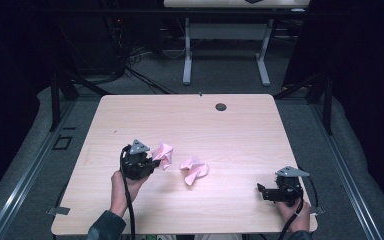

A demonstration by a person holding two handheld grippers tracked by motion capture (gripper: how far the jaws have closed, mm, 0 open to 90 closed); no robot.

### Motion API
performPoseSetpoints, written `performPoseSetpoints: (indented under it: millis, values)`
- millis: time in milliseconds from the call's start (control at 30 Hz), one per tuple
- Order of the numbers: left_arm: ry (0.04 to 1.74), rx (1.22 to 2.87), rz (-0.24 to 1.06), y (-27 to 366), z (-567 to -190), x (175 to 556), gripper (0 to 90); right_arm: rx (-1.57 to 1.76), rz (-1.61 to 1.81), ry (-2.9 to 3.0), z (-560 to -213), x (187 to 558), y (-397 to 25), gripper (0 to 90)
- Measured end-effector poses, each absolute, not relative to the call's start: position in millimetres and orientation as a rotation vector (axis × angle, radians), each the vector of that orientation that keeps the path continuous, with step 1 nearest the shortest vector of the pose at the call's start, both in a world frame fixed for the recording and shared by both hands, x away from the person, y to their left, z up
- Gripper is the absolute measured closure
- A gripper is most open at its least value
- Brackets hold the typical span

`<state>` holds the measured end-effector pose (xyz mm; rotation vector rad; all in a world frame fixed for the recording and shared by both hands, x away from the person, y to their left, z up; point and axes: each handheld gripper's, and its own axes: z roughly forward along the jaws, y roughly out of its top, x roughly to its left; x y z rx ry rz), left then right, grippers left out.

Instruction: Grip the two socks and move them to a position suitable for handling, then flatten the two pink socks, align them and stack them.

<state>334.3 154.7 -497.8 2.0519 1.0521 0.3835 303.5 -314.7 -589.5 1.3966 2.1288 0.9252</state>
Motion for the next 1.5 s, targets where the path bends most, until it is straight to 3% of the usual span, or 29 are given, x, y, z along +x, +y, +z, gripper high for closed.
performPoseSetpoints:
  millis: [600, 1033, 1100, 1267, 1500]
  values:
    - [0.931, 2.125, 0.267, 126.3, -514.9, 303.3, 81.5, 1.398, 0.926, 2.125, -589.4, 303.3, -314.9, 8.6]
    - [0.811, 2.261, 0.154, 84.1, -546.4, 283.3, 80.8, 1.397, 0.927, 2.126, -589.4, 303.4, -315.0, 8.6]
    - [0.795, 2.280, 0.121, 79.0, -552.0, 282.3, 74.6, 1.397, 0.927, 2.126, -589.4, 303.4, -315.0, 8.6]
    - [0.797, 2.275, 0.135, 79.3, -555.6, 279.6, 40.3, 1.399, 0.927, 2.132, -589.0, 303.6, -315.0, 8.6]
    - [0.838, 2.214, 0.144, 104.9, -545.7, 271.8, 28.3, 1.387, 0.929, 2.179, -585.9, 304.3, -314.4, 10.9]
